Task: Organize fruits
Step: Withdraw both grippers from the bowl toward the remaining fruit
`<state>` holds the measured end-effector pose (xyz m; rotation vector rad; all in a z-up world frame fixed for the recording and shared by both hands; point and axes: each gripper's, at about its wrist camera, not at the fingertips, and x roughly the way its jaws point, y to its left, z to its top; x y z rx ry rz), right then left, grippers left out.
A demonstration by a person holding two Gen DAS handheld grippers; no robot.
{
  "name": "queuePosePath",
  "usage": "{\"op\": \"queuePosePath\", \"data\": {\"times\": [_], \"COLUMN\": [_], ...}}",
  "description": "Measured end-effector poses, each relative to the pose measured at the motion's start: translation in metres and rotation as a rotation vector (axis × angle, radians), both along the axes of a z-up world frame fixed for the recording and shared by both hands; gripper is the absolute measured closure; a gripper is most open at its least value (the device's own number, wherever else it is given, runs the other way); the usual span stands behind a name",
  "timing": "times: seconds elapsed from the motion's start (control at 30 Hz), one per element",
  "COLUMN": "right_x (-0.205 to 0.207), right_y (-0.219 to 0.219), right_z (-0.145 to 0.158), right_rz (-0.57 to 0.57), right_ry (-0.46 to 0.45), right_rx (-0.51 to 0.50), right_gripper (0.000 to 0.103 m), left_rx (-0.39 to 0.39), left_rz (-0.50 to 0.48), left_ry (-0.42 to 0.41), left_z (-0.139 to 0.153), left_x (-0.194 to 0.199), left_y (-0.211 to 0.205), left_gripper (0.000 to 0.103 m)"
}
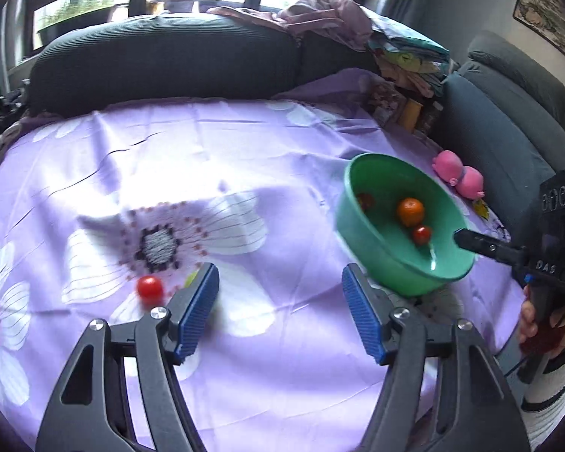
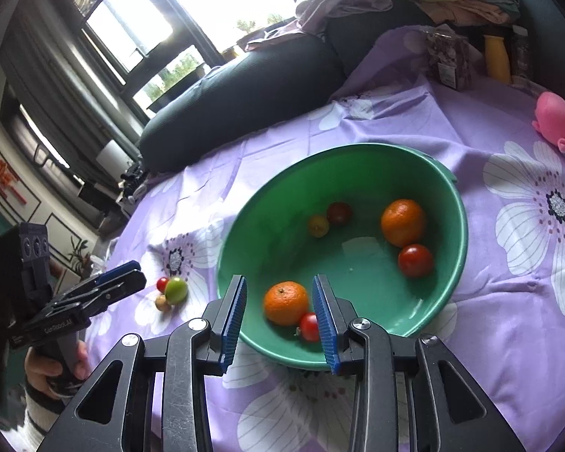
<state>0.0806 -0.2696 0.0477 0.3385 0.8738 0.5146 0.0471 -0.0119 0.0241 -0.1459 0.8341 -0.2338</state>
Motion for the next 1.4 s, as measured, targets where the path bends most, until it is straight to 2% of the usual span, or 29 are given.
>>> {"op": "queuePosePath", "data": {"times": [0.17,0.33,0.5,0.73,1.13,1.4], "right_x": [-0.006,-0.011,-0.014,-0.007,0.018,0.017], "right_y": [0.027,0.061,0.097,0.144,0.182,0.203], "right_z": [0.003,-0.005,-0.018,-0.043,-0.042,-0.035], "right_rz": [0.079,0.175,0.258,0.34,0.363,0.45], "right_ry": [-0.02,-0.003,0.045,0.15,0.166,0.124], "right_rx": [-0.015,-0.042,-0.062,-0.04,-0.028,-0.037], "right_gripper": [0.066,0.066,0.066,0.066,0.066,0.066], "left_rx": [0.021,-0.017,-0.04,-0.042,-0.038,-0.047], "left_rz": [0.102,0.133,0.132,0.109,0.06,0.098], "left_ry": [0.041,0.095,0.097,0.094,0.096,0.067], "left_z": [-0.02,-0.041,-0.047,-0.05,-0.054,-0.043], "left_x": [-0.032,-0.053,-0.061,-0.053,-0.029,-0.017], "left_y": [0.038,0.057,0.06,0.062,0.064,0.087], "left_gripper": [0.035,0.035,0.035,0.035,0.035,0.036]}}
